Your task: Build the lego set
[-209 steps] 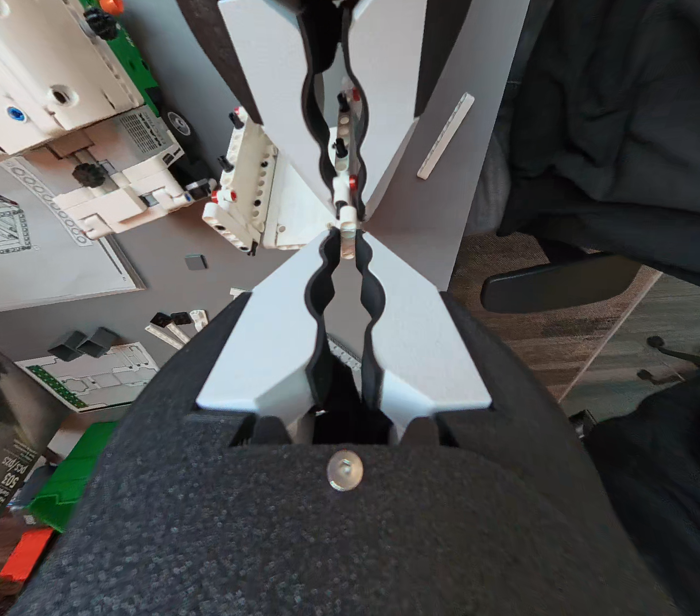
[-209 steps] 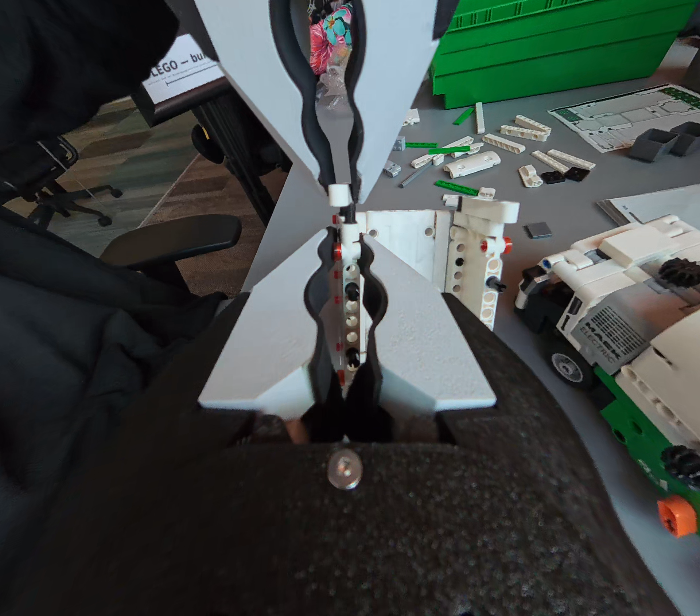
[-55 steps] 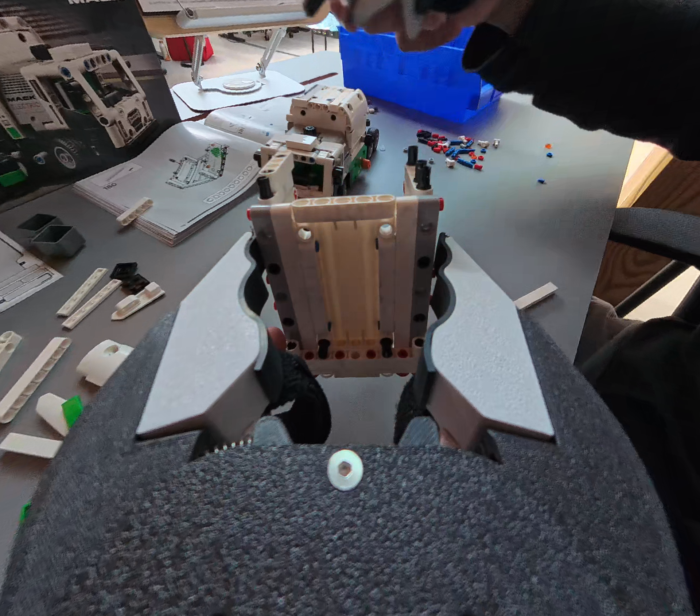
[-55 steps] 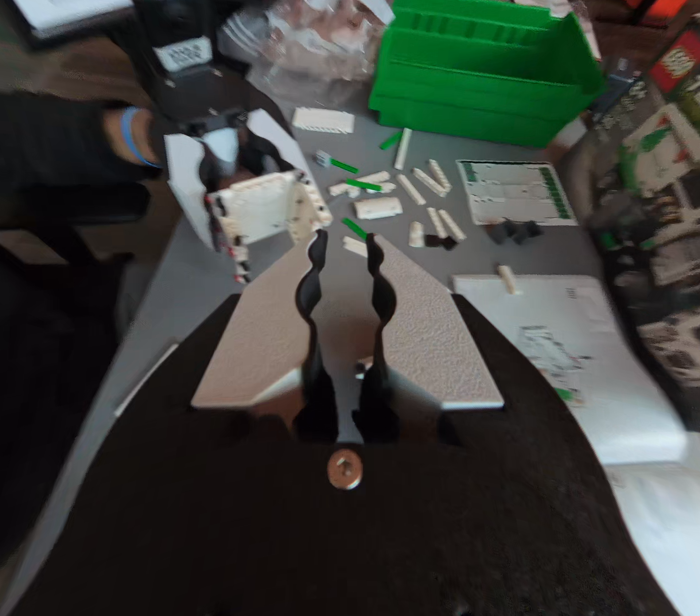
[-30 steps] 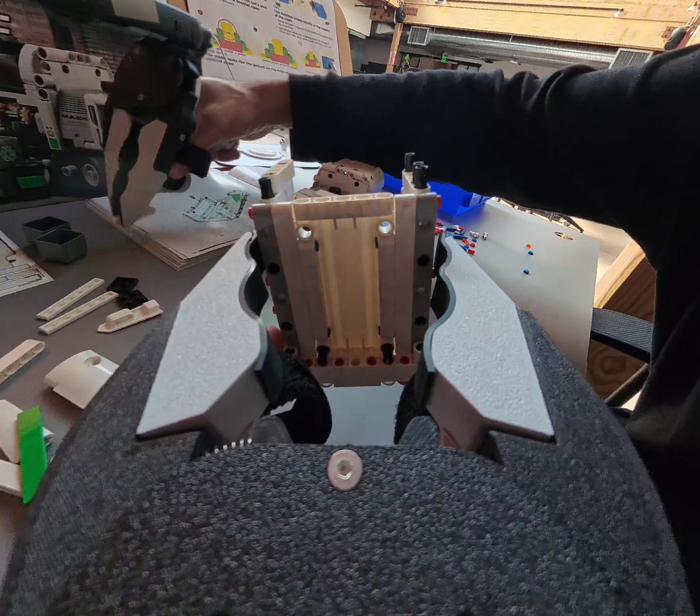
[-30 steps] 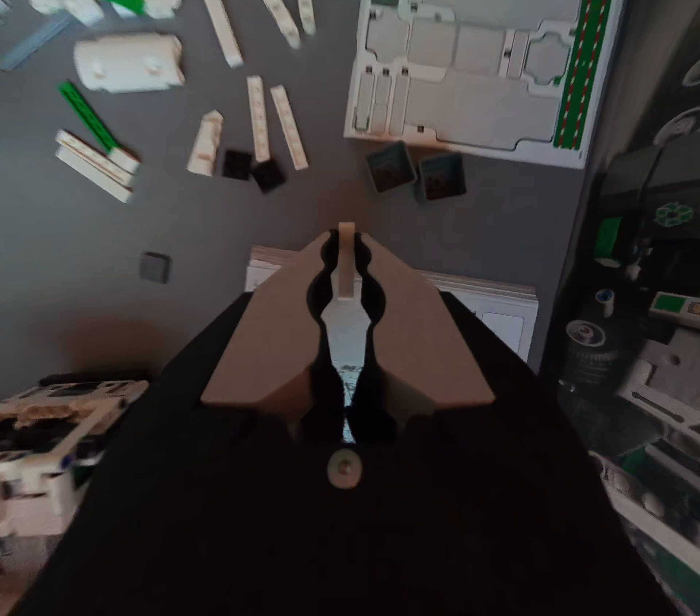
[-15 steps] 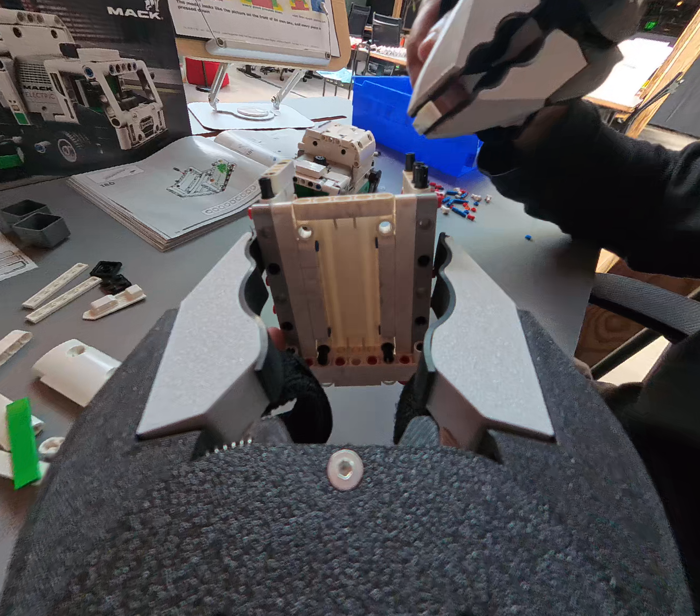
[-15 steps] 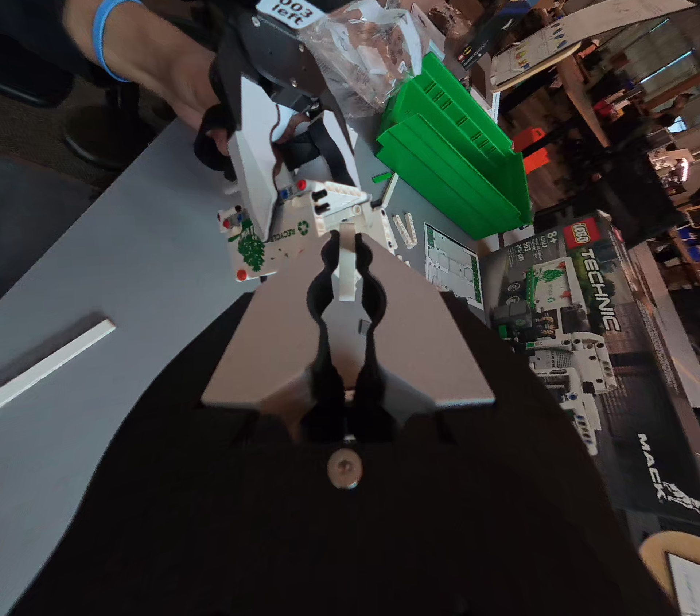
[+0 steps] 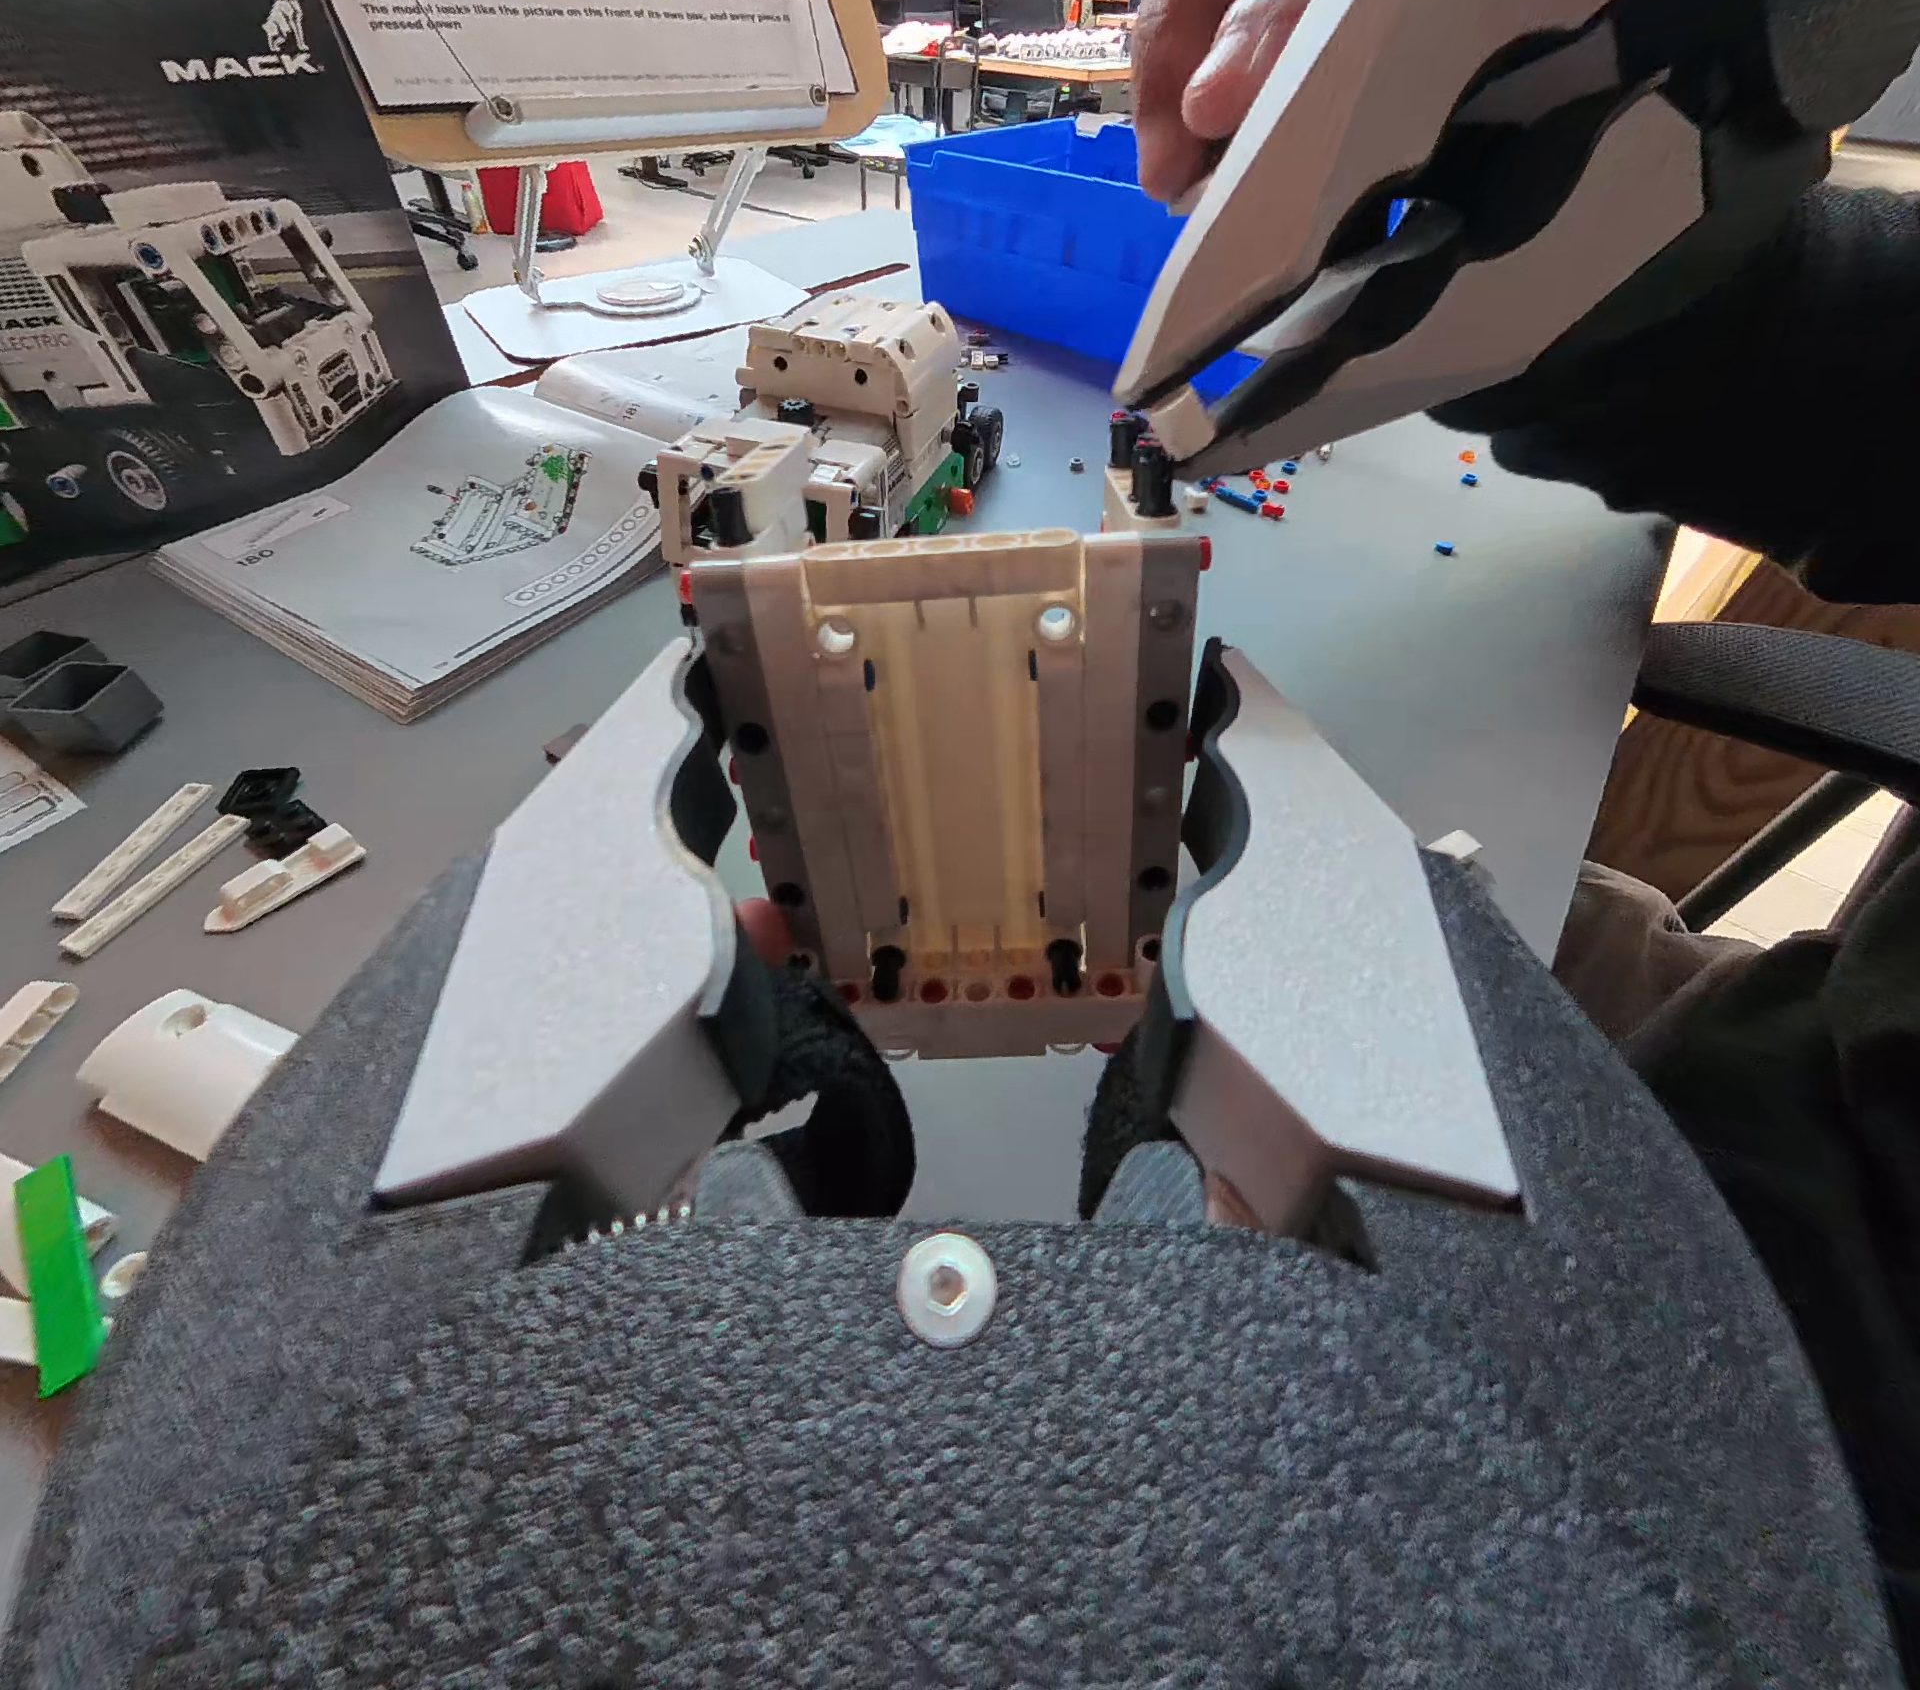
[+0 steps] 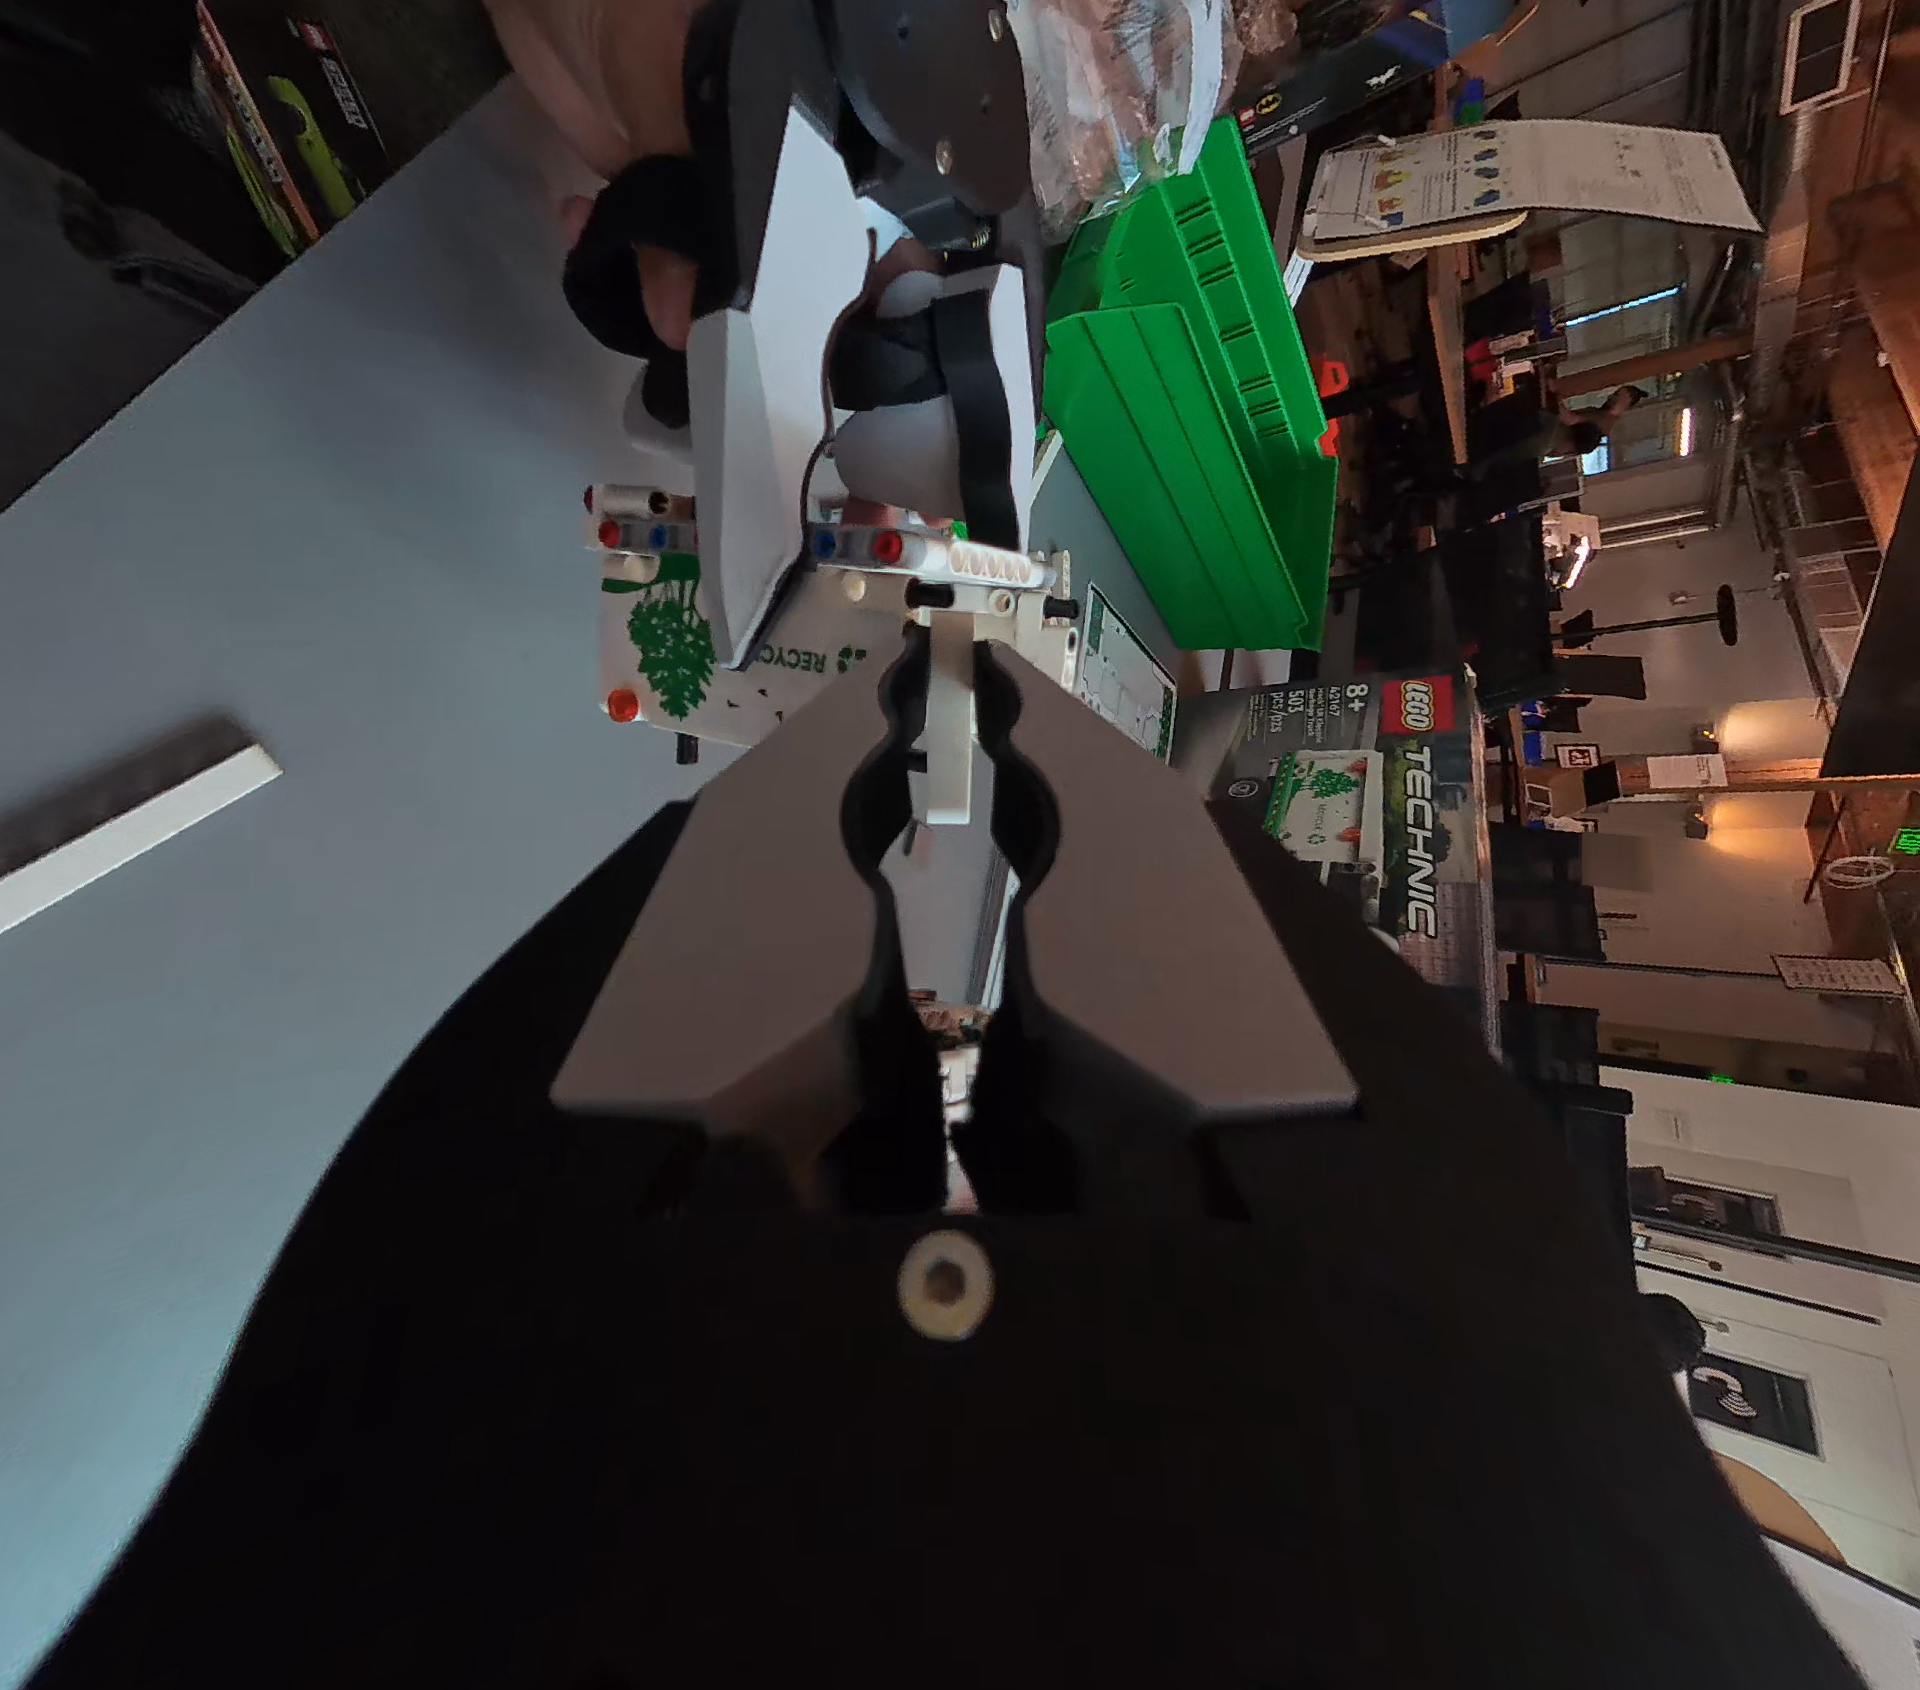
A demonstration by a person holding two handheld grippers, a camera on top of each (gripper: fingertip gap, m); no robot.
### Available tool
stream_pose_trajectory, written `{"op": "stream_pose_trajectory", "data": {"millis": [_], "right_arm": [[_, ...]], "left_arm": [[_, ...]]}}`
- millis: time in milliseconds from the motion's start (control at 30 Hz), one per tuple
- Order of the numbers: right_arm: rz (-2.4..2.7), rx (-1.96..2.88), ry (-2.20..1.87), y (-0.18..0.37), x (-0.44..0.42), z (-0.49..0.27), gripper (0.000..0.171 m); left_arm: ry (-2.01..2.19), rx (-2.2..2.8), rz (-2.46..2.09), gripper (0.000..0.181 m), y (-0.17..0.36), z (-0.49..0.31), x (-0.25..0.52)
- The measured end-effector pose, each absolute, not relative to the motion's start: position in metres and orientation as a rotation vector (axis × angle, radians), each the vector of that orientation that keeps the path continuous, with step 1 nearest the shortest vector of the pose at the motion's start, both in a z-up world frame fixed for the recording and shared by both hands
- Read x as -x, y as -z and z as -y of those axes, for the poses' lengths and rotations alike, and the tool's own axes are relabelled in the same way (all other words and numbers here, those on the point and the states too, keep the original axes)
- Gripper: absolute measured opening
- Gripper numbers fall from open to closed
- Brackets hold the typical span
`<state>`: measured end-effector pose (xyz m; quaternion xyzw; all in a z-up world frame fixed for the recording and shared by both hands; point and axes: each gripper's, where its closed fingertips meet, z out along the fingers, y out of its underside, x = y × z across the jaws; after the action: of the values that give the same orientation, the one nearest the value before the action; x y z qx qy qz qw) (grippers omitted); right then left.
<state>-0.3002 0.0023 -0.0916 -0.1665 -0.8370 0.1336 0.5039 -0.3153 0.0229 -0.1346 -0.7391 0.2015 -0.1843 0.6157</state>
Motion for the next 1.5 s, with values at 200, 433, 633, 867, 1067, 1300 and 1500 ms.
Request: {"op": "stream_pose_trajectory", "data": {"millis": [200,433,633,867,1067,1300,1500], "right_arm": [[2.107,0.459,-0.373,0.099,0.300,-0.004,0.007],[2.225,0.634,-0.574,0.108,0.293,-0.009,0.006],[2.414,0.967,-0.200,0.178,0.237,-0.075,0.006],[2.419,1.096,-0.061,0.234,0.190,-0.096,0.007],[2.393,1.238,-0.351,0.230,0.178,-0.078,0.015],[2.301,1.312,-0.658,0.212,0.168,-0.082,0.018],[2.374,1.335,-0.791,0.221,0.167,-0.095,0.013]], "left_arm": [[0.399,1.716,-0.481,0.087,0.142,-0.025,0.317],[0.333,1.757,-0.461,0.087,0.149,-0.030,0.327],[0.271,1.693,-0.392,0.086,0.139,-0.037,0.344],[0.285,1.631,-0.386,0.086,0.133,-0.041,0.343],[0.305,1.631,-0.398,0.086,0.135,-0.041,0.339],[0.317,1.630,-0.418,0.086,0.135,-0.039,0.332],[0.325,1.639,-0.445,0.087,0.137,-0.038,0.326]]}}
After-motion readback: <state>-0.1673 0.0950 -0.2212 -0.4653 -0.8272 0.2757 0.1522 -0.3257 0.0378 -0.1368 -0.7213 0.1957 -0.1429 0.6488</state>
